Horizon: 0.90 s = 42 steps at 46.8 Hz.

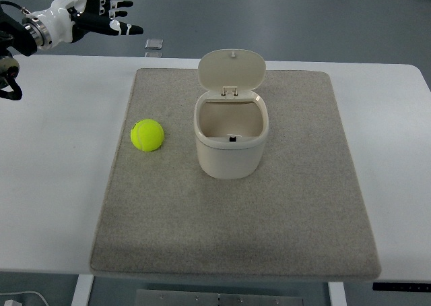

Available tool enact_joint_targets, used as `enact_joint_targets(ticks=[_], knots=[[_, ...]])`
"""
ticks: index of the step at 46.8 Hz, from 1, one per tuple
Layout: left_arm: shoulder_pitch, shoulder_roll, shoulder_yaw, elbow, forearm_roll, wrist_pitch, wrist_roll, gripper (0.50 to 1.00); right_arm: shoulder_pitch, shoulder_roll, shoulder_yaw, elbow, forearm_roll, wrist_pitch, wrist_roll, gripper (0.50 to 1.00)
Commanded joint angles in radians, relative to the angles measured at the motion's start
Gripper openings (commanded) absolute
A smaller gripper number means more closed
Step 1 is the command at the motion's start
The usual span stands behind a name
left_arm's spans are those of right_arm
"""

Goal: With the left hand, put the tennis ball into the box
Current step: 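Swing the left hand over the mat toward the tennis ball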

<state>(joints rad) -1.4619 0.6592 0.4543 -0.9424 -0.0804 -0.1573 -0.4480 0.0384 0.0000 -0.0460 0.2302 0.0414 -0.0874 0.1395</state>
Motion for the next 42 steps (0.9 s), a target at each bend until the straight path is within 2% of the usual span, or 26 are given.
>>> enact_joint_targets(ticks=[1, 6, 16, 30, 42], knots=[[0.024, -0.001, -0.002, -0.001, 0.043, -0.001, -0.012, 0.964, 0.0, 0.0, 0.0, 0.0, 0.0, 0.0, 0.0, 0.938], [0.054, -0.001, 0.0, -0.001, 0.065, -0.019, -0.051, 0.962, 0.0, 0.0, 0.0, 0.0, 0.0, 0.0, 0.0, 0.938], [0.066, 0.011, 0.012, -0.007, 0.102, -0.134, -0.048, 0.964, 0.0, 0.0, 0.0, 0.0, 0.0, 0.0, 0.0, 0.938], [0.051, 0.045, 0.055, -0.003, 0.284, -0.188, -0.041, 0.969, 0.0, 0.0, 0.0, 0.0, 0.0, 0.0, 0.0, 0.938], [0.029, 0.082, 0.055, -0.027, 0.389, -0.199, -0.043, 0.964, 0.0, 0.0, 0.0, 0.0, 0.0, 0.0, 0.0, 0.938]])
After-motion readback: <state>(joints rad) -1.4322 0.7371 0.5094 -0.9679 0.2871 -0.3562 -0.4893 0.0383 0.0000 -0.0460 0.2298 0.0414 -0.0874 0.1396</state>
